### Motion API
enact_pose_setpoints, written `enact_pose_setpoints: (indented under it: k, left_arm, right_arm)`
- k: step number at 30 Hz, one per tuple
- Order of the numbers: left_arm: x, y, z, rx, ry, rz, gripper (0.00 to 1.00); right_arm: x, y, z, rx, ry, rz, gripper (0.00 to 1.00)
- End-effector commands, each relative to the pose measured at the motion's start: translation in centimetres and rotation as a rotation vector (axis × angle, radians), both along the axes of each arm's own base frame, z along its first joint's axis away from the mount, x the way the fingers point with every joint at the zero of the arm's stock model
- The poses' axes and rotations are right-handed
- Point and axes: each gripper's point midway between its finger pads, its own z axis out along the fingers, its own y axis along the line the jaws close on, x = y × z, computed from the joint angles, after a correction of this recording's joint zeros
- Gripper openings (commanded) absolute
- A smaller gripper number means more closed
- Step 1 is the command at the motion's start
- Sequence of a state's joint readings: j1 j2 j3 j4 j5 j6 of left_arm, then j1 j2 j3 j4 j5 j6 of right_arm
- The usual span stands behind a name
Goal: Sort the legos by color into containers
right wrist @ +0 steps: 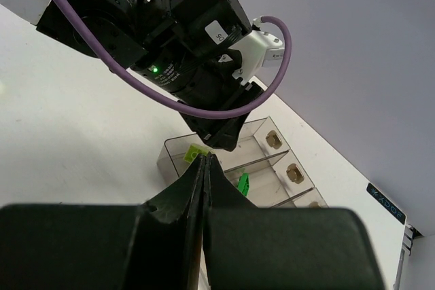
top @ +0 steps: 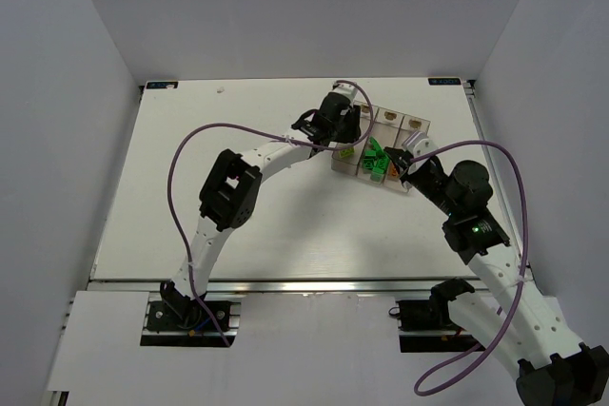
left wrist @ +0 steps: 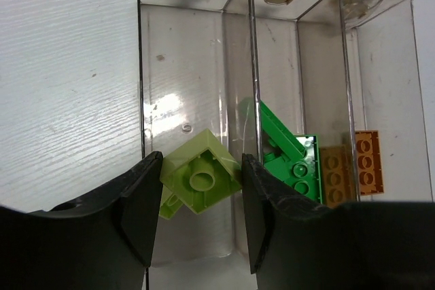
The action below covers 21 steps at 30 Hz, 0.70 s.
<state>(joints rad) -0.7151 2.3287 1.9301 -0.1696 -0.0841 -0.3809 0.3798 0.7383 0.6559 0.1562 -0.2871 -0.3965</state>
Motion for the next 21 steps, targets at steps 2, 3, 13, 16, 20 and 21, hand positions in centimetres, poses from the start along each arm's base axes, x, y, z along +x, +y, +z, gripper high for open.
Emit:
enact_pose_setpoints:
  k: [2,3,13,16,20,21]
  left_arm:
    - [0.6,0.5,2.6,0.003,-0.042,0.021,0.55]
    - [0.5,0.5,2.4,0.005,-0.037,0.015,0.56]
    - [-0.7,1.1,5.3,-0.020,-0.069,-0.013,0.64]
    - [-1.4,2.0,5.5,-0.011,-0.081,-0.013,0.70]
    - [-2.0,2.2,6.0,-0.013,-0.077,-0.027,0.70]
    - [-2.3,2.2,5.8,-0.014,-0.069,-0.036,0.71]
  right_arm:
    - [0.1,-0.3,0.5,0.009,-0.028,-0.015,0.00]
    - [0.2,-0.3,0.4,0.008,-0.025,-0.016,0.00]
    - [0.6,-0.2,-0.4,-0.012,-0.007,-0.017,0.00]
    - [0.6,-0.1,-0.7,-0.017,0.001,-0.012,0.00]
    - [0.7,-0.1,-0.8,-0.019,0.003,-0.013,0.00]
    - [0.7,0.0,-0.8,-0.019,0.003,-0.012,0.00]
